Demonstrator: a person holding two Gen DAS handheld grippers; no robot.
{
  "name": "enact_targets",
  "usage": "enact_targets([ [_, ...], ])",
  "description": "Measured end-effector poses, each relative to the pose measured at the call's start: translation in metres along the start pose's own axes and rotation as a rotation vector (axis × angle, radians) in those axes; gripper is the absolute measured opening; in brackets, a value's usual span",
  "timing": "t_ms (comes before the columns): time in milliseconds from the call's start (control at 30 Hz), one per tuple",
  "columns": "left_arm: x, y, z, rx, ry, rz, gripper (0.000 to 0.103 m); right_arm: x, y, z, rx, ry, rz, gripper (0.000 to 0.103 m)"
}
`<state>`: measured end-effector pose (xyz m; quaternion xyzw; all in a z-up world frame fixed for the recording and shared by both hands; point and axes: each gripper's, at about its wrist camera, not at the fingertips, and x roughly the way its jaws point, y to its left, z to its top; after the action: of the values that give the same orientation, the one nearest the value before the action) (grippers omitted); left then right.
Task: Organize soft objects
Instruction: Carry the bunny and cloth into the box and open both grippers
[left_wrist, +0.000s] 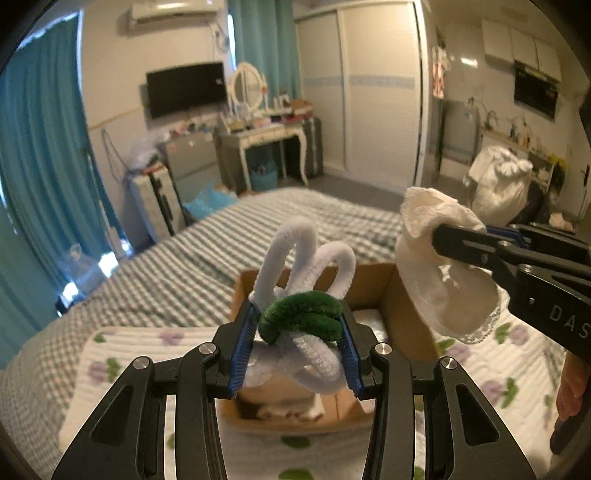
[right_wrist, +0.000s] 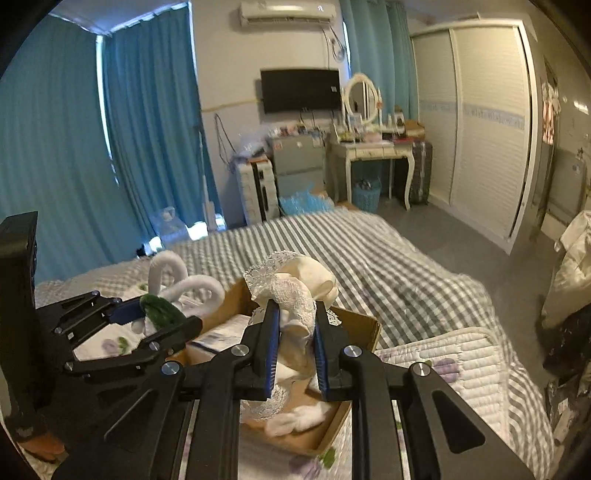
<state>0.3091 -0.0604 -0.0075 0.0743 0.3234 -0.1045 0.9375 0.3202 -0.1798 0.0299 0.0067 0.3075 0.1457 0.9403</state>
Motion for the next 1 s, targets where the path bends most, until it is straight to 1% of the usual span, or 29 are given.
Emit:
enact_targets([
  [33, 0.01, -0.001, -0.001, 0.003, 0.013, -0.006, 0.041, 0.019, -0.005, -0.002, 0.003, 0.027, -0.008, 0.016],
  [133, 0.045, -0.003, -0.006, 0.01, 0.055, -0.026, 0.041, 0.058, -0.023, -0.01, 0.027, 0.084, -0.015, 0.016],
  [200, 0.059, -0.006, -0.009, 0.015, 0.074, -0.024, 0.041, 0.079, -0.034, -0.018, 0.042, 0.124, -0.016, 0.016],
  [300, 0.071, -0.009, -0.01, 0.027, 0.089, -0.027, 0.042, 0.103, -0.047, -0.031, 0.057, 0.159, -0.012, 0.016],
  [400, 0.071, -0.015, -0.013, 0.054, 0.088, -0.024, 0.044, 0.115, -0.055, -0.039, 0.08, 0.171, -0.005, 0.016],
  [433, 0.07, -0.018, -0.015, 0.065, 0.087, -0.014, 0.047, 0.117, -0.057, -0.041, 0.088, 0.174, -0.007, 0.017],
  [467, 0.071, -0.02, -0.016, 0.075, 0.092, 0.003, 0.053, 0.118, -0.058, -0.042, 0.093, 0.184, -0.01, 0.018],
  [500, 0.072, -0.02, -0.016, 0.077, 0.095, 0.028, 0.074, 0.119, -0.059, -0.043, 0.098, 0.189, -0.017, 0.025],
  [533, 0.07, -0.02, -0.018, 0.071, 0.089, 0.054, 0.086, 0.118, -0.061, -0.043, 0.107, 0.185, -0.03, 0.038],
  [567, 0.066, -0.02, -0.018, 0.063, 0.074, 0.068, 0.086, 0.118, -0.063, -0.042, 0.113, 0.177, -0.039, 0.043],
  [600, 0.064, -0.017, -0.016, 0.057, 0.07, 0.069, 0.086, 0.115, -0.064, -0.041, 0.12, 0.168, -0.041, 0.046],
  [667, 0.058, -0.013, -0.013, 0.046, 0.074, 0.071, 0.086, 0.104, -0.063, -0.038, 0.133, 0.154, -0.044, 0.046],
  [767, 0.036, -0.011, -0.005, 0.051, 0.046, 0.088, 0.086, 0.076, -0.059, -0.03, 0.135, 0.119, -0.057, 0.046],
  [867, 0.0, -0.013, 0.008, 0.055, -0.005, 0.104, 0.086, 0.036, -0.051, -0.014, 0.127, 0.072, -0.065, 0.046],
  [933, -0.033, -0.013, 0.016, 0.048, -0.052, 0.105, 0.086, 0.003, -0.042, -0.004, 0.109, 0.034, -0.079, 0.046],
  [1000, -0.075, -0.015, 0.026, 0.043, -0.115, 0.111, 0.086, -0.036, -0.032, 0.008, 0.084, -0.016, -0.098, 0.046],
])
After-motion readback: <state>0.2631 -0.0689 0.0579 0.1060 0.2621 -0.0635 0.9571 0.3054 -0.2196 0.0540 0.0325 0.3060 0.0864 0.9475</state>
